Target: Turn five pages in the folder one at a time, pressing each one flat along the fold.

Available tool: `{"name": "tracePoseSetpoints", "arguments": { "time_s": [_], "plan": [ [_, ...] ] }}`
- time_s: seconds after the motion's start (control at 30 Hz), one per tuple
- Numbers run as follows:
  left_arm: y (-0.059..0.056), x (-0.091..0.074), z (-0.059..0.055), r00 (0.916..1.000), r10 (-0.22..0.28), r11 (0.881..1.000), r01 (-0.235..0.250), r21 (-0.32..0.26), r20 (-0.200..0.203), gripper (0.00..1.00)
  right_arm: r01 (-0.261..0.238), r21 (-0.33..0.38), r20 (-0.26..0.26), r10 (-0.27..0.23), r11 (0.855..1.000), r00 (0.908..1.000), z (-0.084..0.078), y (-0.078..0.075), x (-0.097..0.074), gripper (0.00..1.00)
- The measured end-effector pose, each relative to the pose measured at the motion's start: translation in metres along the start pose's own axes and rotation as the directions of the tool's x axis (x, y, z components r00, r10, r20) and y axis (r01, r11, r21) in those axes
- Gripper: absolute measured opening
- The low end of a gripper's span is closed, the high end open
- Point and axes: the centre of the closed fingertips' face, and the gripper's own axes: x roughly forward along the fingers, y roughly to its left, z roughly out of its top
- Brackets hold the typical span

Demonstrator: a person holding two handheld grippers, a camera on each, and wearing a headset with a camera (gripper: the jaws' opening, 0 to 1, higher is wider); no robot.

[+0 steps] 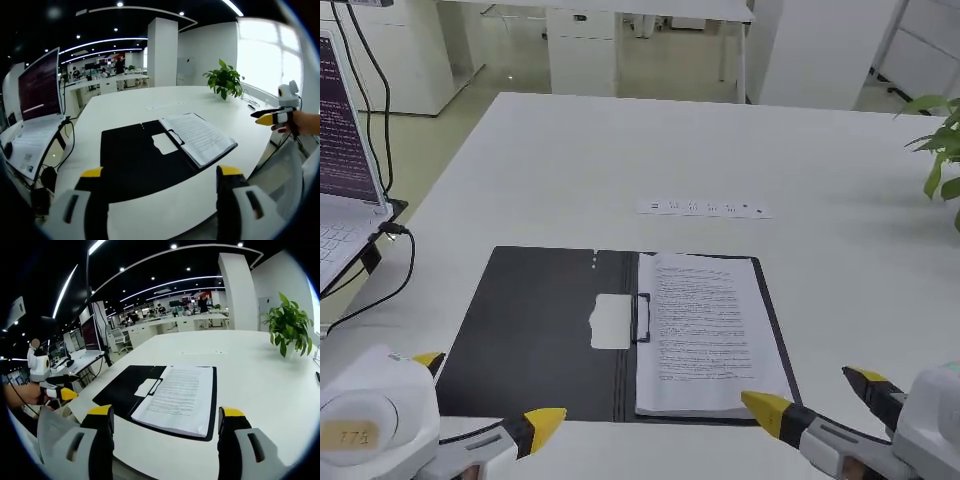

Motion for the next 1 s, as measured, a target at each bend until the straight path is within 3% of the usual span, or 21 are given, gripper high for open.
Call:
{"name": "tracePoseSetpoints", "arguments": {
  "time_s": [1.0],
  "plan": [
    [-0.0036,-0.0023,-0.0009,1.0,0.004,1.0,-0.004,0.011,-0.006,0.89,-0.005,-0.008,0.003,0.005,1.0,1.0,0.0012,-0.0004,-0.0045,0.85]
  ]
}}
